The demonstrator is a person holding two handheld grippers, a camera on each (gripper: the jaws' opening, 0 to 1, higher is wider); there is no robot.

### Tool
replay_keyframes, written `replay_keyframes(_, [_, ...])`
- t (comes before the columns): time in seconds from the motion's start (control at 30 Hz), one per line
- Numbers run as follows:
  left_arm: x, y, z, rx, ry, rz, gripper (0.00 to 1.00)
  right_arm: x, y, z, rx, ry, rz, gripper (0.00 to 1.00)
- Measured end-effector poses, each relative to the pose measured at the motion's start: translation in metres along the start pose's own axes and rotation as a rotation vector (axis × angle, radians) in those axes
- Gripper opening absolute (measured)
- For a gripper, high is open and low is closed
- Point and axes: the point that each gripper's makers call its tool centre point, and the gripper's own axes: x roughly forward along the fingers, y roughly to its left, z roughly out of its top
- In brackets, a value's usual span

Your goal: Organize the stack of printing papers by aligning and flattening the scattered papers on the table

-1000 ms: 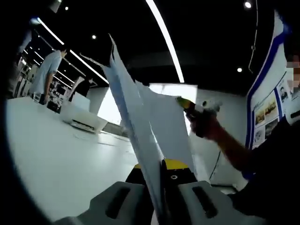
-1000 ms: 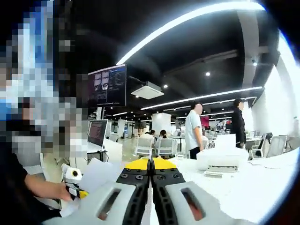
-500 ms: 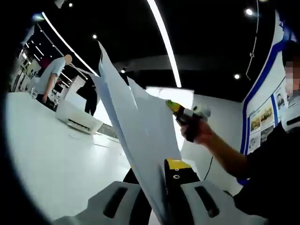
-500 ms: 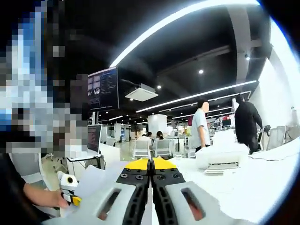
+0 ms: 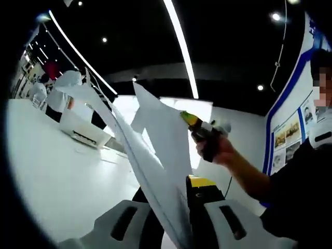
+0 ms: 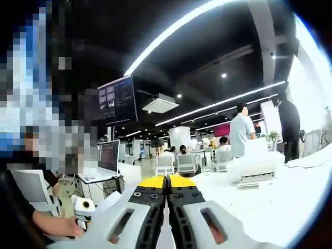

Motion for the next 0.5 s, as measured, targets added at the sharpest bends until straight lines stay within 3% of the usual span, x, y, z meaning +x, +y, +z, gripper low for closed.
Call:
replay_keyframes(0.23, [-0.003, 0.002, -0.002, 0.074, 0.009, 0.013, 0.06, -0.004, 0.014, -0.021, 0.08, -0.008, 0.022, 0.0])
replay_keyframes(0.4, [-0.003, -0.003, -0.001, 0.102, 0.008, -0.004, 0.05, -0.012, 0.02, -0.032, 0.123, -0.013, 0.068, 0.0])
replay_keyframes(0.5, [-0.003, -0.004, 0.0, 0.101, 0.009, -0.011, 0.05, -0.021, 0.018, -0.038, 0.088, -0.011, 0.075, 0.11])
